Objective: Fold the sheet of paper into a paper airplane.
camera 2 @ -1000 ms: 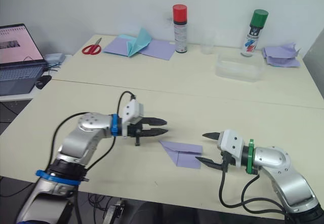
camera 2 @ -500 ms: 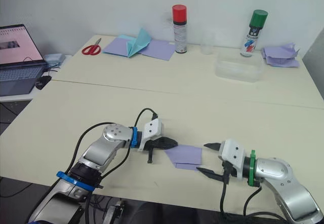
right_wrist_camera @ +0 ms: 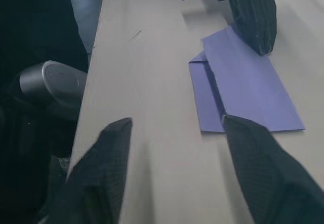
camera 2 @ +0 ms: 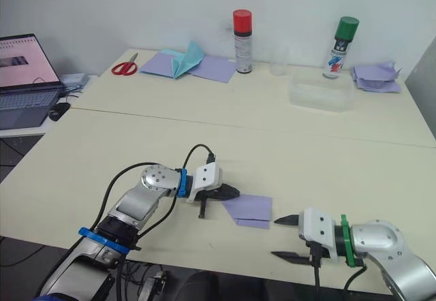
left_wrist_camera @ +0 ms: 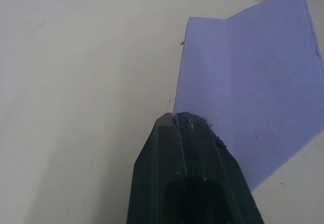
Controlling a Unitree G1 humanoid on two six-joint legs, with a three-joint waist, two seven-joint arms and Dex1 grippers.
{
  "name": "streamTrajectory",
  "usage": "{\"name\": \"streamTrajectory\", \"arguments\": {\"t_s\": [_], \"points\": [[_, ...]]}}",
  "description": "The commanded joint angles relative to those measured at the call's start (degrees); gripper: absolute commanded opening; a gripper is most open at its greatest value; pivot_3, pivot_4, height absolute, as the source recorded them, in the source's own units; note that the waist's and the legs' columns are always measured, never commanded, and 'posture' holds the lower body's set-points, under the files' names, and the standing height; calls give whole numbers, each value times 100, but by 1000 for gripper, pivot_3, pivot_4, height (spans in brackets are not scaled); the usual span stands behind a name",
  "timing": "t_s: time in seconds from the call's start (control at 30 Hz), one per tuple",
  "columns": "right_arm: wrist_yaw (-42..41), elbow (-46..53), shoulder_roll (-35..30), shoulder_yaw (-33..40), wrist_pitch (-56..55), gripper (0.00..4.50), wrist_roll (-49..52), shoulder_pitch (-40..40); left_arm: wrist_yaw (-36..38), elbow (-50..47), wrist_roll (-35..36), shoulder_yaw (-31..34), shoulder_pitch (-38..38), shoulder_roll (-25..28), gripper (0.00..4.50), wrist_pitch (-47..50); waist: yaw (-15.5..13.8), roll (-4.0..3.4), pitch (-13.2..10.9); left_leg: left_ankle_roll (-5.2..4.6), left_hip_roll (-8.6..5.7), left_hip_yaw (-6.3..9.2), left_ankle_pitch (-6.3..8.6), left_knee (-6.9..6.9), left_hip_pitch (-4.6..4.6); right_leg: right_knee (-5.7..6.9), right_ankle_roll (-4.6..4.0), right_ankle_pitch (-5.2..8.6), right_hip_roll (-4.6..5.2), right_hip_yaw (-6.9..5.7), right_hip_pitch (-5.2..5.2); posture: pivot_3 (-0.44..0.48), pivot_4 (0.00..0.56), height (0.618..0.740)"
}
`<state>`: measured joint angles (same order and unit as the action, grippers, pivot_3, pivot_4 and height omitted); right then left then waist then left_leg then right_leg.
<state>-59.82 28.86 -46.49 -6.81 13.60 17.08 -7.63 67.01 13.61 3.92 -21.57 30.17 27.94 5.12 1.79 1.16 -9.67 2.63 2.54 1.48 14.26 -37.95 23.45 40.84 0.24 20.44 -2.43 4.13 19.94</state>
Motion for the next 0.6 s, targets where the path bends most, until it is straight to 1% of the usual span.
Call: {"name": "streamTrajectory", "arguments": {"t_s": [0.03, 0.17, 0.27, 0.4, 0.6], "points": [[115, -104, 133, -242, -150, 1463, -229, 90, -5, 109, -187, -148, -38, -43, 0, 164, -8, 0, 0, 0, -1, 0, 0, 0, 0, 1, 9, 5, 0, 1, -1, 0, 150, 740], [321, -103, 351, -447, -80, 23, -374, 165, -18, 54, -197, -157, -54, -63, 0, 230, -11, 0, 0, 0, -4, 2, 0, 1, 1, 1, 4, 2, 0, 4, -3, 0, 150, 740], [549, -144, 570, -541, -84, 23, -500, 244, -34, 42, -205, -164, -61, -73, 0, 252, -11, 0, 0, 0, -4, 6, 0, 1, 1, 1, 4, 2, 1, 2, -4, 0, 150, 740], [960, -39, 992, -582, 238, 23, -425, 370, -21, 105, -228, -165, -59, -50, 0, 240, -11, 0, 0, 0, -4, 8, 0, 1, 0, 2, 4, 2, 1, 2, -7, 0, 150, 740], [1330, -62, 1295, -542, 449, 23, -480, 564, -8, 142, -238, -166, -40, -42, 0, 241, -10, -1, 2, 0, -4, 13, 0, 1, 0, 2, 4, 2, 1, 2, -7, 0, 150, 740]]}}
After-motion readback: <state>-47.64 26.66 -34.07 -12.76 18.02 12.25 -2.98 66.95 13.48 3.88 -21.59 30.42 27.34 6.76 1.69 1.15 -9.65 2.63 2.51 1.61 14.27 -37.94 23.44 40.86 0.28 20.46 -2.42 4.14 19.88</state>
